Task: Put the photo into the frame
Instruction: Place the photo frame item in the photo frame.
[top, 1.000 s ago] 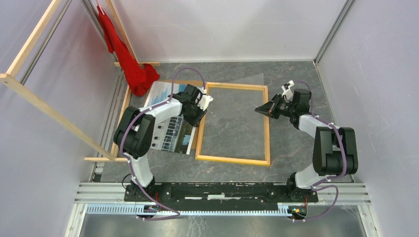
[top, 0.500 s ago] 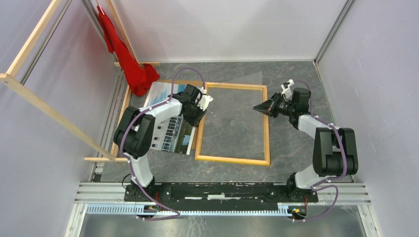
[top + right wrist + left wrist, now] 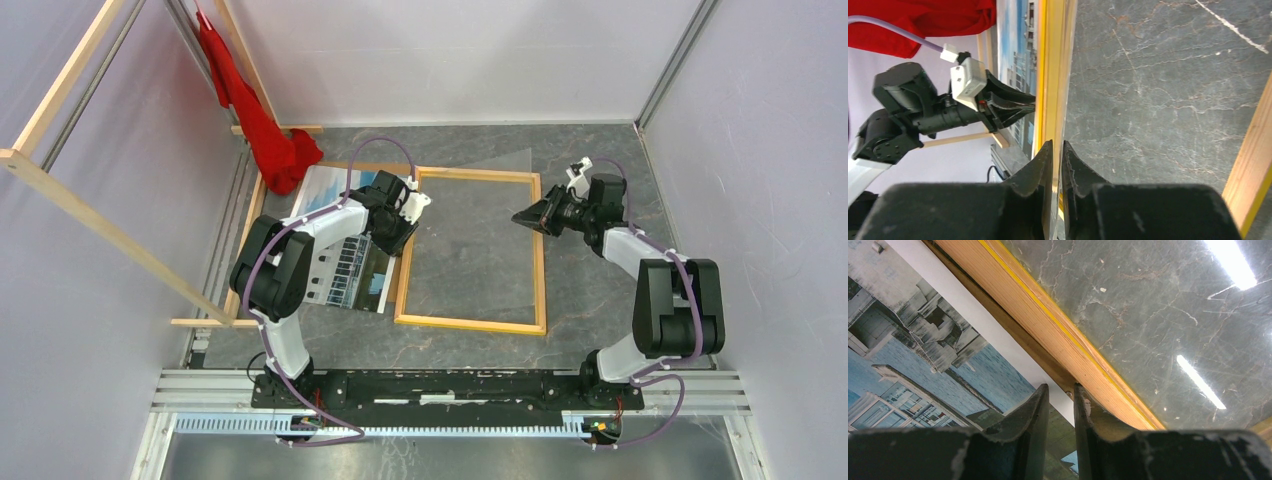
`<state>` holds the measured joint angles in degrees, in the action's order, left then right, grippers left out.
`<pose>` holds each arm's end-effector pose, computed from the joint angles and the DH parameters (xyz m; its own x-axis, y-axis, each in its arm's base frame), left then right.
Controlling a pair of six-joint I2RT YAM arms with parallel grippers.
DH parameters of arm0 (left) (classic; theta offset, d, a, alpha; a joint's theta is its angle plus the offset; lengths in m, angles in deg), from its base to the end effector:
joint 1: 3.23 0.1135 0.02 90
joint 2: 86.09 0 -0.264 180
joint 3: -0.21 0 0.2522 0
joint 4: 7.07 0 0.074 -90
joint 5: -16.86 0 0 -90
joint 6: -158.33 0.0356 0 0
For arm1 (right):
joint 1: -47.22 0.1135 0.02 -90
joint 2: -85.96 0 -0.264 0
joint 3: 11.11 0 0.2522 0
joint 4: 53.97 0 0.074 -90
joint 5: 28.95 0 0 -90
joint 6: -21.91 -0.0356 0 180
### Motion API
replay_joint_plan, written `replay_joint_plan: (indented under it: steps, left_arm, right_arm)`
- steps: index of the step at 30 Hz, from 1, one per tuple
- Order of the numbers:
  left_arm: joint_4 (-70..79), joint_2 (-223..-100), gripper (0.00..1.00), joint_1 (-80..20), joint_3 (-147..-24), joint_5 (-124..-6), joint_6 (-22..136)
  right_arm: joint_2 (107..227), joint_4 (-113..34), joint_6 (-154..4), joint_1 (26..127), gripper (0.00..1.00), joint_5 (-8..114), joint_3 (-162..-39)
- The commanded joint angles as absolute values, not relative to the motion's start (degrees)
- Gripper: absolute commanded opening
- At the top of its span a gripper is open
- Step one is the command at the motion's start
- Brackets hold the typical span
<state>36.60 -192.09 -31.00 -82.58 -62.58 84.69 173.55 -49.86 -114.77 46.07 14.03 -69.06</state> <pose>0.3220 -0.1769 0.1676 -0.6339 0.6467 -0.4242 0.7298 0.6818 -0.0511 0.3103 0.0198 0.1979 -0.8136 0.5124 -0.2747 -0.0037 0.4679 0.8838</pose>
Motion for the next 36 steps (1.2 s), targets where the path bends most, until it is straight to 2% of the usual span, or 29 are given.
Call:
replay_joint_plan:
  steps: [1,8,12,22,36]
  left_arm:
    - [35.8,-191.8,0.32,-31.4,-83.8,-62.0,83.5]
    - [35.7,-191.5,0.31,-31.4,-83.7,-62.2,83.8]
    - [35.7,-191.6,0.31,-31.4,-83.7,-62.0,83.7]
    - [35.8,-191.6,0.31,-31.4,-83.9,-61.9,83.7]
    - [35.8,-191.4,0.31,-31.4,-83.6,-62.3,83.8]
  right_arm:
    - [175.1,-44.3,-108.4,46.9,0.22,16.7,-72.5]
    - [176.3,-36.7,-101.3,48.8,0.61,22.9,-75.2]
    - [176.8,-29.9,-96.1,49.8,0.76,28.8,-78.6]
    - [178.7,-17.9,-88.5,52.7,0.91,42.4,-85.4]
    - [177.3,-14.3,-86.5,53.1,0.96,50.0,-87.4]
